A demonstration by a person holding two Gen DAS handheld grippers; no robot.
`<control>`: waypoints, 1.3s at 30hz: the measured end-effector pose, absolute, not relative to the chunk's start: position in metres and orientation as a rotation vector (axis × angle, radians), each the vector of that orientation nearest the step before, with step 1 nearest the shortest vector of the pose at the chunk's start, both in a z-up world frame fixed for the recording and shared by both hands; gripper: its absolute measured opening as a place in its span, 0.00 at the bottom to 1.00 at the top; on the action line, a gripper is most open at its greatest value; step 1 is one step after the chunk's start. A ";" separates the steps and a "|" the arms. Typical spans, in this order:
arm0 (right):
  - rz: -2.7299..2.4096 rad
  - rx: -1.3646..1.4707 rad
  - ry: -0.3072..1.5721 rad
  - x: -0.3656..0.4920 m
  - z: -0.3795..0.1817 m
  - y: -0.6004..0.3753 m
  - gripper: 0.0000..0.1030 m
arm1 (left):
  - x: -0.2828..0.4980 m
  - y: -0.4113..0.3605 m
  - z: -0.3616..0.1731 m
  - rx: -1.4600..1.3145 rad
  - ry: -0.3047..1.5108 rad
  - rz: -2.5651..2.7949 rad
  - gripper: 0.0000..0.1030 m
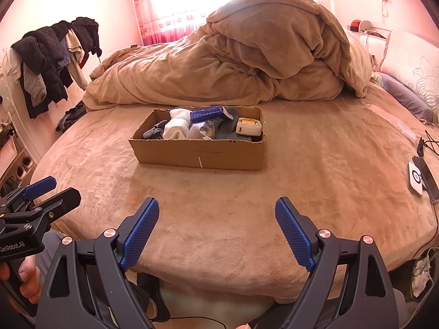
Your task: Organize objects
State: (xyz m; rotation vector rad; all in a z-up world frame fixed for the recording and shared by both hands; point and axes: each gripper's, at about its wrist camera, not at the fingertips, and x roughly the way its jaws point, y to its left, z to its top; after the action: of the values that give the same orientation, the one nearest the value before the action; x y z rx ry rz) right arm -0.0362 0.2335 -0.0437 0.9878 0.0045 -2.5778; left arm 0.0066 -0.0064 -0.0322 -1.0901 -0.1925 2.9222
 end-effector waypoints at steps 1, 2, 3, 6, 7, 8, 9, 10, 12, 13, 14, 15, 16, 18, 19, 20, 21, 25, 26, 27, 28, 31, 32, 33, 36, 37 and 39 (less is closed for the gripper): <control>-2.577 0.989 0.004 -0.036 -0.044 0.234 0.86 | 0.007 -0.007 -0.032 -1.089 -0.194 2.923 0.95; -2.576 0.990 0.003 -0.036 -0.044 0.234 0.86 | 0.007 -0.007 -0.032 -1.087 -0.196 2.923 0.95; -2.574 0.991 0.003 -0.036 -0.044 0.234 0.86 | 0.007 -0.007 -0.032 -1.087 -0.197 2.924 0.95; -2.573 0.991 0.007 -0.037 -0.044 0.233 0.86 | 0.007 -0.008 -0.032 -1.089 -0.197 2.926 0.95; -2.573 0.992 0.007 -0.037 -0.044 0.233 0.86 | 0.007 -0.008 -0.032 -1.088 -0.198 2.925 0.95; -2.573 0.991 0.008 -0.037 -0.044 0.233 0.86 | 0.007 -0.008 -0.032 -1.088 -0.197 2.926 0.95; -2.574 0.990 0.008 -0.037 -0.044 0.233 0.86 | 0.007 -0.008 -0.032 -1.088 -0.197 2.927 0.95; -2.574 0.991 0.007 -0.037 -0.044 0.233 0.86 | 0.007 -0.008 -0.032 -1.088 -0.198 2.926 0.95; -2.574 0.991 0.007 -0.037 -0.044 0.233 0.86 | 0.007 -0.008 -0.032 -1.087 -0.199 2.926 0.95; -2.574 0.991 0.008 -0.037 -0.044 0.233 0.86 | 0.007 -0.008 -0.032 -1.088 -0.198 2.927 0.95; -2.574 0.991 0.008 -0.037 -0.044 0.233 0.86 | 0.007 -0.008 -0.032 -1.089 -0.198 2.926 0.95; -2.574 0.991 0.009 -0.037 -0.044 0.233 0.86 | 0.007 -0.008 -0.032 -1.089 -0.199 2.926 0.95; -2.573 0.992 0.008 -0.037 -0.044 0.233 0.86 | 0.007 -0.008 -0.032 -1.088 -0.199 2.927 0.95; -2.573 0.991 0.008 -0.037 -0.044 0.233 0.86 | 0.007 -0.008 -0.033 -1.089 -0.200 2.927 0.95; -2.575 0.990 0.009 -0.037 -0.044 0.233 0.86 | 0.007 -0.008 -0.032 -1.088 -0.200 2.927 0.95; -2.574 0.991 0.008 -0.037 -0.044 0.233 0.86 | 0.007 -0.008 -0.032 -1.088 -0.201 2.926 0.95; -2.573 0.991 0.008 -0.037 -0.044 0.232 0.86 | 0.007 -0.008 -0.032 -1.089 -0.202 2.927 0.95; -2.572 0.991 0.013 -0.037 -0.044 0.231 0.86 | 0.007 -0.008 -0.032 -1.085 -0.199 2.928 0.95; -2.573 0.989 0.012 -0.037 -0.044 0.231 0.86 | 0.007 -0.008 -0.032 -1.084 -0.199 2.928 0.95; -2.573 0.988 0.013 -0.037 -0.044 0.231 0.86 | 0.007 -0.009 -0.032 -1.081 -0.200 2.927 0.95; -2.573 0.988 0.013 -0.037 -0.045 0.231 0.86 | 0.007 -0.009 -0.032 -1.078 -0.200 2.927 0.95; -2.573 0.989 0.013 -0.037 -0.045 0.231 0.86 | 0.007 -0.008 -0.032 -1.077 -0.201 2.927 0.95; -2.572 0.992 0.011 -0.038 -0.045 0.230 0.86 | 0.006 -0.008 -0.033 -1.080 -0.202 2.926 0.95; -2.571 0.994 0.008 -0.038 -0.045 0.230 0.86 | 0.007 -0.009 -0.033 -1.081 -0.202 2.925 0.95; -2.571 0.998 0.006 -0.040 -0.046 0.229 0.86 | 0.006 -0.008 -0.034 -1.084 -0.203 2.925 0.95; -2.570 0.999 0.006 -0.040 -0.046 0.229 0.86 | 0.006 -0.008 -0.034 -1.084 -0.203 2.925 0.95; -2.570 1.000 0.007 -0.041 -0.046 0.228 0.86 | 0.006 -0.008 -0.034 -1.084 -0.202 2.925 0.95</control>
State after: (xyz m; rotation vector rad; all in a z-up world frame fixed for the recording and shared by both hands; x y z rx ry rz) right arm -0.0412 0.2281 -0.0463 1.0002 0.0068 -2.5703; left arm 0.0059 -0.0082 -0.0344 -1.0837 -0.2023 2.9255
